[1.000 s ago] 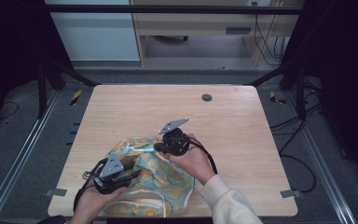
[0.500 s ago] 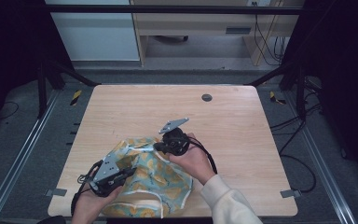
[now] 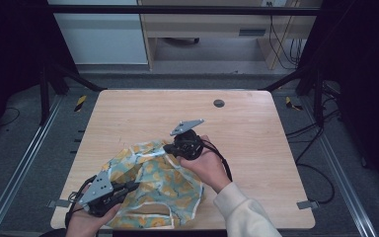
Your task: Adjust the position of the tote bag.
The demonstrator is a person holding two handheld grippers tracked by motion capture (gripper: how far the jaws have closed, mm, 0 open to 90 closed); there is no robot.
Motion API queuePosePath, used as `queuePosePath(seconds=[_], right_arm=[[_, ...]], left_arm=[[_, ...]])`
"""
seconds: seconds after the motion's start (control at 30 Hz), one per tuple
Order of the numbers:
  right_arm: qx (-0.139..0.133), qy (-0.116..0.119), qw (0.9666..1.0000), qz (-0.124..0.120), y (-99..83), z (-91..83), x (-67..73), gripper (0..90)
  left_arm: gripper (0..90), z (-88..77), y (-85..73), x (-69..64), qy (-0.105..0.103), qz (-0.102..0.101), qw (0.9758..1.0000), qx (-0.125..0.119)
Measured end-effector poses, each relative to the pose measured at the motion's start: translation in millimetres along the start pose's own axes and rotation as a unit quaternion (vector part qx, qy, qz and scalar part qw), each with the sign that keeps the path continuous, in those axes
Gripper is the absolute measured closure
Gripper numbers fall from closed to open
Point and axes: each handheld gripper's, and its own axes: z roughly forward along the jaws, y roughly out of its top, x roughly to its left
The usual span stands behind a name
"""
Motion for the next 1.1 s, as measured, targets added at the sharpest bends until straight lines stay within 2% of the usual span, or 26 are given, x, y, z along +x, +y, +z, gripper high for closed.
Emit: queuePosePath(seconds=[0.03,0.07,0.1,0.13,0.17,0.2,0.3,0.33,0.37,0.4,0.43,0.47,0.5,0.53,0.57,0.63,0.73,0.77,0.8,0.83,0.93,0.97,1.0,1.1], right_arm=[[0.0,0.0,1.0,0.0,0.0,0.0,0.0,90.0],[-0.002,-0.001,1.0,0.001,1.1,-1.6,0.1,90.0],[-0.003,-0.003,1.0,0.001,1.4,-2.1,-0.1,90.0],[-0.004,-0.003,1.0,0.001,1.7,-2.3,-0.2,90.0],[-0.003,-0.004,1.0,0.001,1.7,-2.6,-0.5,90.0],[-0.002,-0.004,1.0,0.0,1.7,-2.8,-1.1,90.0],[-0.003,-0.007,1.0,0.002,1.3,-2.3,-2.4,90.0],[-0.005,-0.008,0.9999,0.005,0.7,-1.0,-4.1,90.0],[-0.005,-0.008,0.9999,0.005,0.7,-1.0,-4.1,90.0],[-0.004,-0.009,0.9999,0.008,0.2,0.3,-5.9,90.0],[-0.004,-0.01,0.9999,0.011,0.0,0.9,-6.3,90.0],[-0.005,-0.011,0.9999,0.011,-0.2,1.6,-7.4,90.0],[-0.005,-0.011,0.9999,0.011,-0.2,1.6,-7.4,90.0],[-0.007,-0.011,0.9998,0.014,-0.2,2.7,-8.5,90.0],[-0.007,-0.011,0.9998,0.014,-0.2,2.7,-8.5,90.0],[-0.009,-0.013,0.9997,0.017,-0.4,3.9,-9.7,90.0],[-0.011,-0.016,0.9996,0.02,-2.7,4.9,-13.2,90.0],[-0.011,-0.016,0.9996,0.02,-2.7,4.9,-13.2,90.0],[-0.012,-0.017,0.9995,0.023,-4.7,5.0,-14.2,90.0],[-0.012,-0.017,0.9995,0.023,-4.7,5.0,-14.2,90.0],[-0.009,-0.019,0.9994,0.028,-9.0,7.1,-17.6,90.0],[-0.006,-0.02,0.9994,0.029,-10.6,8.2,-19.1,90.0],[-0.004,-0.021,0.9993,0.031,-11.6,9.0,-20.2,90.0],[-0.001,-0.025,0.999,0.038,-15.1,12.0,-24.5,90.0]], left_arm=[[90.0,0.0,0.0,0.0,0.0,0.0,1.0,0.0],[90.0,0.1,-1.8,-4.9,-0.016,0.023,0.9995,0.011],[90.0,0.1,-1.8,-4.9,-0.016,0.023,0.9995,0.011],[90.0,2.1,-4.3,-7.1,-0.031,0.035,0.9985,0.029],[90.0,2.1,-4.3,-7.1,-0.031,0.035,0.9985,0.029],[90.0,4.1,-6.6,-8.2,-0.033,0.042,0.9976,0.043],[90.0,13.1,-15.5,-9.5,-0.046,0.041,0.9939,0.091],[90.0,19.1,-20.1,-8.8,-0.05,0.038,0.9914,0.115],[90.0,19.1,-20.1,-8.8,-0.05,0.038,0.9914,0.115],[90.0,21.7,-22.3,-8.7,-0.051,0.035,0.9903,0.124],[90.0,26.8,-26.3,-8.2,-0.048,0.032,0.9879,0.144],[90.0,29.3,-28.2,-8.0,-0.049,0.029,0.9866,0.153],[90.0,29.3,-28.2,-8.0,-0.049,0.029,0.9866,0.153],[90.0,34.1,-31.5,-7.6,-0.047,0.026,0.9839,0.17],[90.0,34.1,-31.5,-7.6,-0.047,0.026,0.9839,0.17],[90.0,38.7,-34.4,-7.4,-0.05,0.023,0.9802,0.19],[90.0,42.3,-36.6,-9.6,-0.052,0.032,0.9744,0.217],[90.0,42.3,-36.6,-9.6,-0.052,0.032,0.9744,0.217],[90.0,42.7,-37.5,-9.3,-0.05,0.031,0.9726,0.225],[90.0,42.7,-37.5,-9.3,-0.05,0.031,0.9726,0.225],[90.0,43.0,-40.6,-6.8,-0.05,0.024,0.9687,0.242],[90.0,43.0,-40.6,-6.8,-0.05,0.024,0.9687,0.242],[90.0,43.3,-42.1,-5.7,-0.045,0.026,0.9669,0.25],[90.0,42.8,-43.2,-5.0,-0.042,0.023,0.9665,0.252]])
